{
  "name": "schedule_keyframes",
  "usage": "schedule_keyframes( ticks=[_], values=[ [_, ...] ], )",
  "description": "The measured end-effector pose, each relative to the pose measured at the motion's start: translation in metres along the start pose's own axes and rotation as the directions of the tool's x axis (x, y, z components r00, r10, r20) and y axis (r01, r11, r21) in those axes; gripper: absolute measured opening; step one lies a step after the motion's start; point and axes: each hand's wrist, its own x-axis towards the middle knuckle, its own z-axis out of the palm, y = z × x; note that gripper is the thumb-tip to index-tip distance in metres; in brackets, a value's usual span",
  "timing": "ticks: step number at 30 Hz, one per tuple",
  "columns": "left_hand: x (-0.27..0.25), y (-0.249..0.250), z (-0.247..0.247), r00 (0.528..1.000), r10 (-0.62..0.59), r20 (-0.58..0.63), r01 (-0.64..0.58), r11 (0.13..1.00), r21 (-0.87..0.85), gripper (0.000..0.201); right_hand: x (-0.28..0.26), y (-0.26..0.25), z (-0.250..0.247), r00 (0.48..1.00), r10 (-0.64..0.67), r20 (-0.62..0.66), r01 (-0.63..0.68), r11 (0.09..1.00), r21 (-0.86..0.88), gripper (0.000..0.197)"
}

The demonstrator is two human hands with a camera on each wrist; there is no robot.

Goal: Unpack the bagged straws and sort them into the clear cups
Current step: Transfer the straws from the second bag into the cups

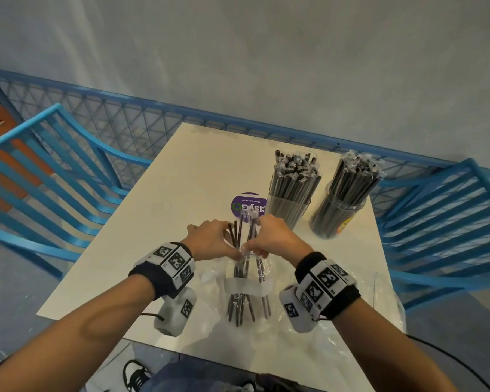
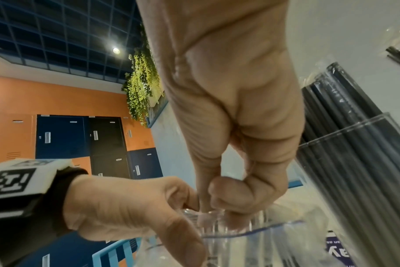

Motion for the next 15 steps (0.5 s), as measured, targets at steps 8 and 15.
schedule_keyframes(
  ticks=[8,15],
  values=[
    [-0.003,0.013,-0.02,0.992,0.06,-0.107,-0.069,0.994,-0.087,0.023,-0.008,0.0,-0.012,0.962,-0.153,-0.226,0.167,0.985,0.041,0.043],
    [-0.014,-0.002,-0.041,0.979,0.18,-0.099,-0.201,0.938,-0.281,0.063,-0.013,0.01,-0.004,0.853,-0.305,-0.423,0.424,0.878,0.222,0.019]
  ],
)
